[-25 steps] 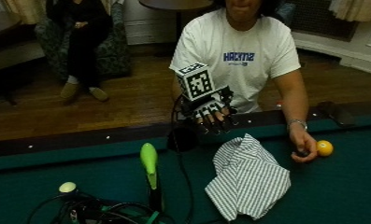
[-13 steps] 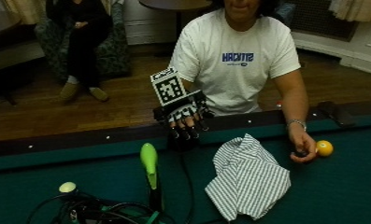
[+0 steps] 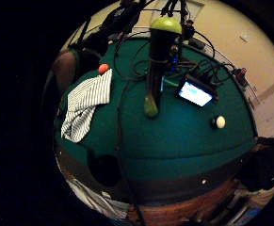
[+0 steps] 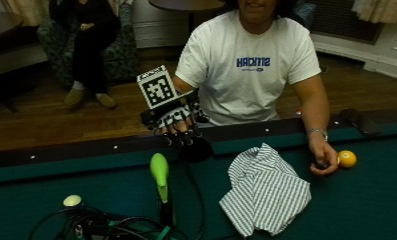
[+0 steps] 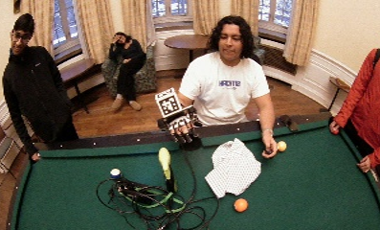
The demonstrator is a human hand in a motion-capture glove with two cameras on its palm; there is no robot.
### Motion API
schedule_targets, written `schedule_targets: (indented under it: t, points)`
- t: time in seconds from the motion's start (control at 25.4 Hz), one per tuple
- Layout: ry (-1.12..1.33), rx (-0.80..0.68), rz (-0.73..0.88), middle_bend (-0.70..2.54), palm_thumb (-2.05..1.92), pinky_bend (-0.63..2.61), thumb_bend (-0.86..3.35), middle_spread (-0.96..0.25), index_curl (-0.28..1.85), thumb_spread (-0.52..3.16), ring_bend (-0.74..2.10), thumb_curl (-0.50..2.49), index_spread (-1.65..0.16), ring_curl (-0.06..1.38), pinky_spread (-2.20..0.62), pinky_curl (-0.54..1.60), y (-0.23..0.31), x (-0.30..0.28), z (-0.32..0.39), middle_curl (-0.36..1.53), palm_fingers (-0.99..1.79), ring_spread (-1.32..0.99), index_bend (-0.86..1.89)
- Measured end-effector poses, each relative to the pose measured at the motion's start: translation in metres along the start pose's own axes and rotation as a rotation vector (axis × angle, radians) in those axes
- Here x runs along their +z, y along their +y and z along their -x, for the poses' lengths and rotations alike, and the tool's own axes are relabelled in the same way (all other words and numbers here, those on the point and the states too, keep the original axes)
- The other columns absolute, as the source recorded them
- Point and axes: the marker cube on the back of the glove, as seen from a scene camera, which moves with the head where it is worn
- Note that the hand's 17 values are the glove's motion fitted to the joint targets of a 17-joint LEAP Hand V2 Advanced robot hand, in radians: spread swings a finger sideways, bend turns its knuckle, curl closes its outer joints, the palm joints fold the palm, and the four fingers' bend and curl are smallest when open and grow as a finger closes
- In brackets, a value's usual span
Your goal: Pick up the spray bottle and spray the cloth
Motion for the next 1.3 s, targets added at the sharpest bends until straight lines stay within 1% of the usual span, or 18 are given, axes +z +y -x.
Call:
schedule_targets:
  t: [0.2, 0.43, 0.71, 0.9, 0.98, 1.1, 1.3]
  points:
    - [-0.161, 0.057, -0.084, 0.18, 0.46, 0.19, -0.01, -0.12, 0.30, 1.14, 0.42, 0.28, -0.40, 0.34, 0.11, 0.32, 0.007, -0.010, -0.037, 0.32, 0.80, -0.14, 0.16]
    - [-0.429, 0.180, -0.187, 0.18, 0.46, 0.18, -0.02, -0.12, 0.31, 1.15, 0.41, 0.28, -0.39, 0.35, 0.11, 0.32, 0.013, -0.010, -0.067, 0.33, 0.81, -0.14, 0.16]
    - [-0.676, 0.280, -0.195, 0.20, 0.53, 0.18, 0.00, -0.12, 0.30, 1.14, 0.40, 0.30, -0.38, 0.35, 0.12, 0.32, 0.026, 0.003, -0.096, 0.35, 0.80, -0.14, 0.13]
    - [-0.753, 0.320, -0.213, 0.18, 0.58, 0.21, 0.00, -0.12, 0.29, 1.13, 0.38, 0.31, -0.39, 0.36, 0.12, 0.33, 0.033, 0.011, -0.112, 0.35, 0.75, -0.14, 0.12]
    - [-0.759, 0.341, -0.220, 0.17, 0.60, 0.23, 0.00, -0.12, 0.29, 1.12, 0.36, 0.32, -0.39, 0.35, 0.13, 0.34, 0.034, 0.015, -0.117, 0.35, 0.67, -0.14, 0.11]
    - [-0.750, 0.396, -0.245, 0.18, 0.64, 0.25, 0.00, -0.12, 0.28, 1.09, 0.34, 0.33, -0.39, 0.35, 0.13, 0.35, 0.028, 0.021, -0.121, 0.35, 0.63, -0.14, 0.11]
    - [-0.783, 0.458, -0.284, 0.19, 0.76, 0.28, 0.03, -0.14, 0.26, 1.05, 0.39, 0.36, -0.39, 0.34, 0.11, 0.35, 0.008, 0.032, -0.121, 0.34, 0.75, -0.15, 0.11]
